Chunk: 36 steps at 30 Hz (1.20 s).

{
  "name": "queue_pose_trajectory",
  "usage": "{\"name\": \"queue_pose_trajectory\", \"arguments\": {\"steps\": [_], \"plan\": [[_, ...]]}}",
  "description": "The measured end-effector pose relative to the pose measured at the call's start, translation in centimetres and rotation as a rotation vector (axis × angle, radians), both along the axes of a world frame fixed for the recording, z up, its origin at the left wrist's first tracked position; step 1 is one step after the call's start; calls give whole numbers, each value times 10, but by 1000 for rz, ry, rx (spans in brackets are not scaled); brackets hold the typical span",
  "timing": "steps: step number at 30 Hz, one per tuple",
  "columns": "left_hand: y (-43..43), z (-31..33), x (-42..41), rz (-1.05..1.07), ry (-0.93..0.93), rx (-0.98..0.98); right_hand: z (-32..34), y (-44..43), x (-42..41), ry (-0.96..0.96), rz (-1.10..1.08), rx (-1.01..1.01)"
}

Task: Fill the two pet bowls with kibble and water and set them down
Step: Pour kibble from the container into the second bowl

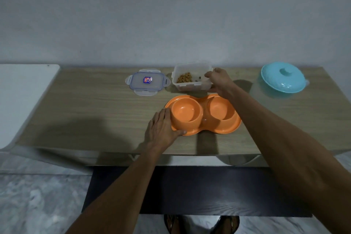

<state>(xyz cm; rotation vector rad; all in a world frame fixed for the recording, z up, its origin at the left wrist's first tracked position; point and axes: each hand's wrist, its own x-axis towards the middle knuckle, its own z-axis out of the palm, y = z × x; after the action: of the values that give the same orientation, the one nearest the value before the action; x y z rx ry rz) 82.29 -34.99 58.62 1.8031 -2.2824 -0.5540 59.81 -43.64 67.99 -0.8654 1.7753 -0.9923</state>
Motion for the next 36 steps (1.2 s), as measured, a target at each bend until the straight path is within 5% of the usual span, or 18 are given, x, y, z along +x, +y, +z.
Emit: {"name": "queue_pose_trajectory", "arguments": {"steps": [6,15,36], "plan": [[1,5,0,25,22,51,24,47,-6,39,69,-196],[-1,7,-3,33,29,53,23,98,-2,525,225,-390],[0,9,-4,50,31,48,2,128,14,881,510,-640]]}}
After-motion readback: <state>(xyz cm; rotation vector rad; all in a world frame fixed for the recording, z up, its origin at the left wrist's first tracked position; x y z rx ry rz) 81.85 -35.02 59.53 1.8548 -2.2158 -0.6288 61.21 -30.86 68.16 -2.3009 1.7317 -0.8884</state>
